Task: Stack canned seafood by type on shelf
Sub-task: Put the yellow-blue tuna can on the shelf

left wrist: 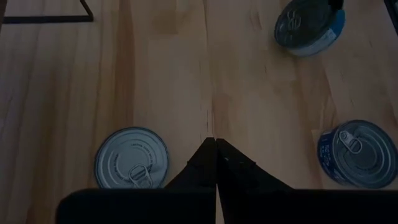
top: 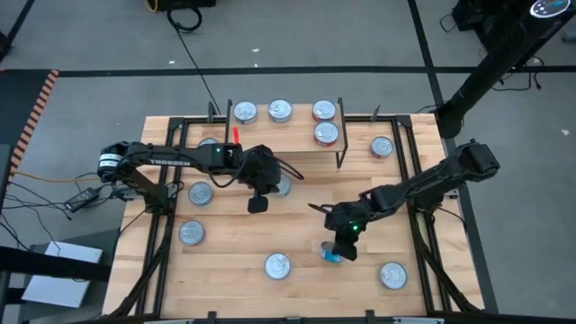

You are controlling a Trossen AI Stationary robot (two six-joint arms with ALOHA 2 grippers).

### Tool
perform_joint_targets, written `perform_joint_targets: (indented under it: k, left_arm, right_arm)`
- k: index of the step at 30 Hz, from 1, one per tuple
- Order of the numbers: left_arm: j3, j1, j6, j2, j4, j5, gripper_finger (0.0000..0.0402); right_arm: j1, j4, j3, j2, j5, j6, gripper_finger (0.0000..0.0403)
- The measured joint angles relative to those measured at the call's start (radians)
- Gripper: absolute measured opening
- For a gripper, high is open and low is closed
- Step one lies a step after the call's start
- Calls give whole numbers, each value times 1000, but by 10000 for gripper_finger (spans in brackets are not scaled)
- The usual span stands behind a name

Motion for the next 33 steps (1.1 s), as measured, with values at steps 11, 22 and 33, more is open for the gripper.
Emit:
perform_joint_targets:
  k: [11,22,33]
  left_arm:
    - [0,0,-27,0,-3,0,3]
    - [0,0,-68,0,5,13,3]
    - [-107,33,-84,1,181,74,1]
  right_arm:
    - [-37,15,-23,-20,-24,58,3]
    - [-32,-218,-23,-122,101,26,50]
    - [166,-320,-23,-111,439,40,162]
